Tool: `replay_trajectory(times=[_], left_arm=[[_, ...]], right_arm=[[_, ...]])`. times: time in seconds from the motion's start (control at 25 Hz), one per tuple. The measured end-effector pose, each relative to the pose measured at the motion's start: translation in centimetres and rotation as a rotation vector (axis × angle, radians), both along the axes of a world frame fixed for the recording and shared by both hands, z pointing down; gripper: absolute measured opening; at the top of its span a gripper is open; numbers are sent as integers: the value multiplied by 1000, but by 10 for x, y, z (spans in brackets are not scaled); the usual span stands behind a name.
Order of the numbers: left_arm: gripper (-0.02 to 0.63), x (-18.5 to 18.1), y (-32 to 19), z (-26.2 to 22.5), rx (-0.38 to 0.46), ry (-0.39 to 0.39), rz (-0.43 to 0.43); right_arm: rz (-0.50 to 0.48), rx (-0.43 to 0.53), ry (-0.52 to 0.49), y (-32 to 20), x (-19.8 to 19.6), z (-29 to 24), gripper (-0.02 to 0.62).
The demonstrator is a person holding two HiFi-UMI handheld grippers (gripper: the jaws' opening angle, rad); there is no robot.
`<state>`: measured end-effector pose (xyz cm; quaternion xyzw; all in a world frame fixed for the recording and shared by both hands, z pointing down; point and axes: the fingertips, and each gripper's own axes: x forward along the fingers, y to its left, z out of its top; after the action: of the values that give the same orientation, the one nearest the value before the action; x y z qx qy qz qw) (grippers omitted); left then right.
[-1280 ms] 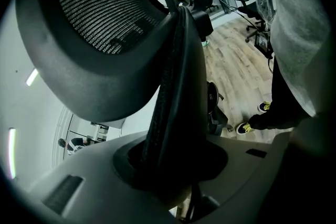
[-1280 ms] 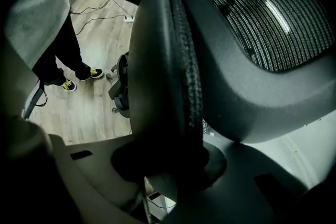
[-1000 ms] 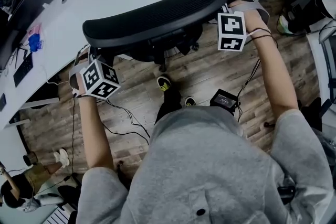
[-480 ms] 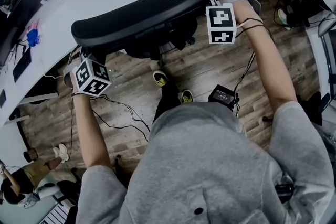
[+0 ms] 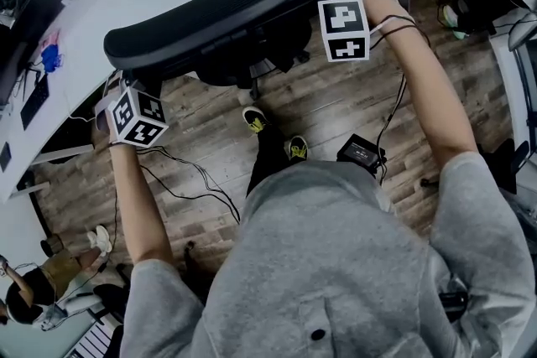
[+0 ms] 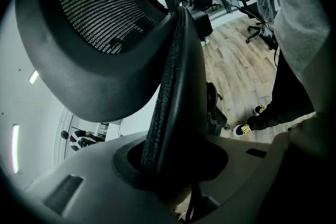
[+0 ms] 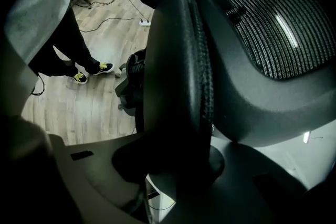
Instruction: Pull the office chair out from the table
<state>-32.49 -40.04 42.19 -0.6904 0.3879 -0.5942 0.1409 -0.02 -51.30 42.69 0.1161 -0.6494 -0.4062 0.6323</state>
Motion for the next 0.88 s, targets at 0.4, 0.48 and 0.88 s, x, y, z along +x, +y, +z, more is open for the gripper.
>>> replay_trajectory(times=[0.4, 0.48, 0.88], left_arm=[[123, 22, 25, -2, -11, 4, 5], [124, 28, 34, -3, -1, 10, 7], [127, 33, 67, -2, -1, 16, 46]], right_arm=[[-3, -19, 21, 22, 20, -1, 109], [-5, -17, 17, 29, 26, -2, 109], [33, 0, 5, 79, 35, -3, 109]])
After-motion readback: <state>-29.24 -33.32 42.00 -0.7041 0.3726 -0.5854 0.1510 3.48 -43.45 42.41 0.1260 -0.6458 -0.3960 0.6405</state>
